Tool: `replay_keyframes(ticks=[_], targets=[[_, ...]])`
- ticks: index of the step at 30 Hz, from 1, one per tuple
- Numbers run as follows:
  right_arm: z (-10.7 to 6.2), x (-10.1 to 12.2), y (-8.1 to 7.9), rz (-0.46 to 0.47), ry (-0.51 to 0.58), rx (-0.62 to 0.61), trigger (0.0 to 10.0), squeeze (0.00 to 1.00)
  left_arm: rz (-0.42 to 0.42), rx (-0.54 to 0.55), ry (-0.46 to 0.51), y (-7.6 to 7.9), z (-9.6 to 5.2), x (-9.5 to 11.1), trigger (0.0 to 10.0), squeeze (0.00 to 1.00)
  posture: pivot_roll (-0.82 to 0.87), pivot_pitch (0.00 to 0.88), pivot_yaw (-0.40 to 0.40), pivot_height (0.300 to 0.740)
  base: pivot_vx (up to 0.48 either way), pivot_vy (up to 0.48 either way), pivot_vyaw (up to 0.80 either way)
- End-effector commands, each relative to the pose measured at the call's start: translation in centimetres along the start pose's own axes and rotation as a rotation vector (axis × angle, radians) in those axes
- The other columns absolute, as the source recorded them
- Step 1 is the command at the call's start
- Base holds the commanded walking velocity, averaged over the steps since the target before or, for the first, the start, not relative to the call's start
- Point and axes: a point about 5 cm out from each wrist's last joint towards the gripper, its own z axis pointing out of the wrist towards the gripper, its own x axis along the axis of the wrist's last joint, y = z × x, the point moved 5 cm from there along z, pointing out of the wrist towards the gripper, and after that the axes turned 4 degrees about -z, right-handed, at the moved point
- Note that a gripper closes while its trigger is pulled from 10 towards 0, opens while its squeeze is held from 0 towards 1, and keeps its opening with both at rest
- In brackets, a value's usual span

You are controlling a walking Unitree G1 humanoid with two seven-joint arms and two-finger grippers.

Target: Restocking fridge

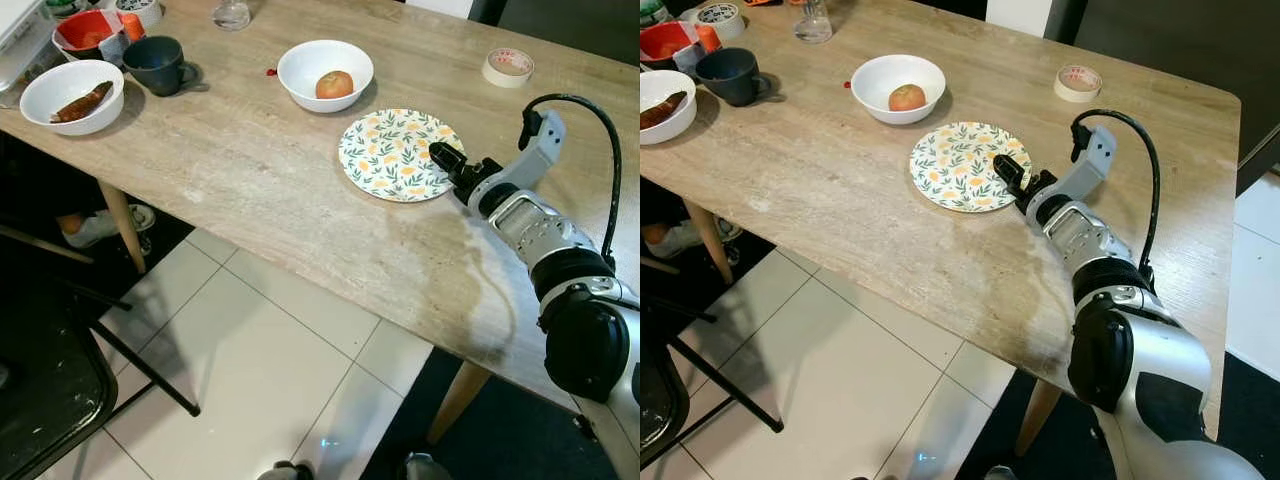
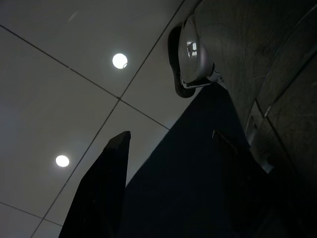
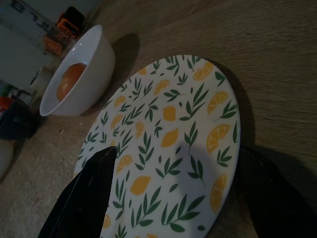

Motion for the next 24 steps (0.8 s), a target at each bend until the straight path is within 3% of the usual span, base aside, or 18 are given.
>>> replay_keyframes(ticks=[1,2,3,17,24], targets=[[-0.2,-2.5,0.8,0.047,-0.081,-0.041,10.0,0.00,-0.007,-0.022,-0.078,0.6,-0.9,-2.7,10.0,0.00,0.04,0.384,0.007,0.740,0.000,0.000,0.00],[-0.1,-2.3,0.7,0.058,-0.071,-0.038,0.7,0.00,-0.007,-0.023,-0.078,0.6,-0.9,-2.7,10.0,0.00,0.04,0.384,0.007,0.740,0.000,0.000,0.00],[-0.1,-2.1,0.5,0.064,-0.066,-0.030,0.0,0.00,-0.006,-0.023,-0.078,0.6,-0.9,-2.7,10.0,0.00,0.04,0.384,0.007,0.740,0.000,0.000,0.00],[0.1,-0.2,-0.5,0.155,0.015,0.043,0.0,0.00,-0.002,-0.024,-0.071,0.7,-0.6,-2.2,10.0,0.00,0.04,0.363,0.008,0.740,0.000,0.000,0.00],[-0.6,0.0,0.9,0.167,0.030,0.026,0.0,0.00,-0.006,-0.020,-0.070,0.8,-0.3,-1.8,10.0,0.00,0.04,0.335,0.008,0.740,0.000,0.000,0.00]])
